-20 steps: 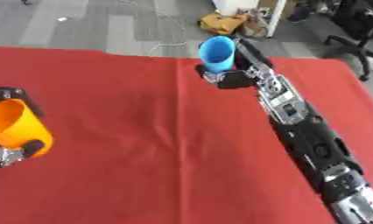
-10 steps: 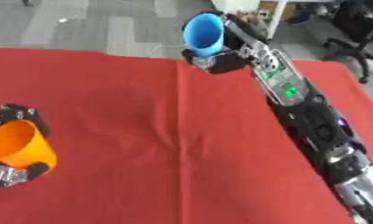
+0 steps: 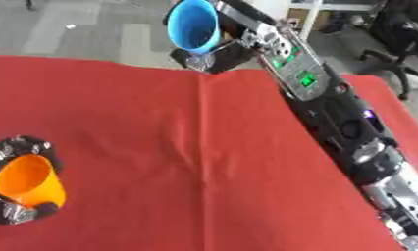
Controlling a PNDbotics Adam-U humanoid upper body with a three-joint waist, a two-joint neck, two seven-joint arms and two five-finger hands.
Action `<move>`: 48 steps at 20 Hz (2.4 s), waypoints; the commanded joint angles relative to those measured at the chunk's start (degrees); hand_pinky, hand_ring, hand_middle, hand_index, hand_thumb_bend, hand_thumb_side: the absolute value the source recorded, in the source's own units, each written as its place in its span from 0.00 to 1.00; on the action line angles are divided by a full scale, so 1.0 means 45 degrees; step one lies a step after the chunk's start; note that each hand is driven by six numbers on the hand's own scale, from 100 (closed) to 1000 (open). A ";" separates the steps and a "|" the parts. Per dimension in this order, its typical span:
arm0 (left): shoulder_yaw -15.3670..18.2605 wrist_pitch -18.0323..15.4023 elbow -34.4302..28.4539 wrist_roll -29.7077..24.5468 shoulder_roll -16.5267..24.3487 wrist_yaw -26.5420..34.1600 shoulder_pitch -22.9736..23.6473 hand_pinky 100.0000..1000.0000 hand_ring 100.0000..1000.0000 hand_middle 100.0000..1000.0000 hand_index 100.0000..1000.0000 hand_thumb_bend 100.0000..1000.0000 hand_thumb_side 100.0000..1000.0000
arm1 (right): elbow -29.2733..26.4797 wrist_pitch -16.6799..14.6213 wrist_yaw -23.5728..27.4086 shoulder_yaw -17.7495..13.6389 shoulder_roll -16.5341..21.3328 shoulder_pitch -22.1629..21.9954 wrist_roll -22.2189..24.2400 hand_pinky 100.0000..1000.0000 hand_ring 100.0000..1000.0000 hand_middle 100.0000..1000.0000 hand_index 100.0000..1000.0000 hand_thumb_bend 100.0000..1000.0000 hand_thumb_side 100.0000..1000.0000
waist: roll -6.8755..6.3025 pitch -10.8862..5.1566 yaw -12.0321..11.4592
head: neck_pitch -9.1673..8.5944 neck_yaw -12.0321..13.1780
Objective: Pour the contents of one cup into another cup.
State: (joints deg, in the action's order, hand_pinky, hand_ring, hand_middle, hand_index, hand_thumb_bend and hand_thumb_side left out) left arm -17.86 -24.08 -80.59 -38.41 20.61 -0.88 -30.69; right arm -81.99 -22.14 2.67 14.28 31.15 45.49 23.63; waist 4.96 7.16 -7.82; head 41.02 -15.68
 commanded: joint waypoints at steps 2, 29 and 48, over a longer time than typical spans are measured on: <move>-0.0146 -0.0401 0.0604 -0.0107 -0.0239 -0.0443 -0.0698 0.61 0.30 0.15 0.56 0.00 0.00 | 0.0058 -0.0089 -0.0223 0.0356 -0.0535 0.0711 0.0438 0.61 0.45 0.38 0.68 0.16 0.00 | -0.0048 -0.0249 0.0019 | -0.0081 0.0003; -0.1066 -0.1796 0.2104 -0.1211 -0.1317 -0.0463 -0.2033 0.61 0.30 0.15 0.56 0.03 0.00 | 0.2358 -0.2287 -0.4376 0.1346 -0.3980 0.2121 0.1070 0.64 0.48 0.41 0.69 0.19 0.00 | 0.0172 -0.0342 -0.0051 | -0.0091 -0.0111; -0.1135 -0.2021 0.2197 -0.1350 -0.1474 -0.0557 -0.2208 0.61 0.30 0.15 0.56 0.04 0.00 | 0.2392 -0.3990 -0.9033 0.1335 -0.4376 0.2335 -0.1031 0.66 0.51 0.45 0.71 0.20 0.00 | 0.0192 -0.0329 -0.0180 | -0.0139 -0.0163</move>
State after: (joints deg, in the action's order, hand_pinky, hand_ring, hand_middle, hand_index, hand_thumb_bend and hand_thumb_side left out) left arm -22.76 -25.98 -70.14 -37.49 14.05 -3.19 -39.39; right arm -70.97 -39.78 -36.70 20.58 11.17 54.46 19.81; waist 6.13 6.67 -8.64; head 40.92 -16.27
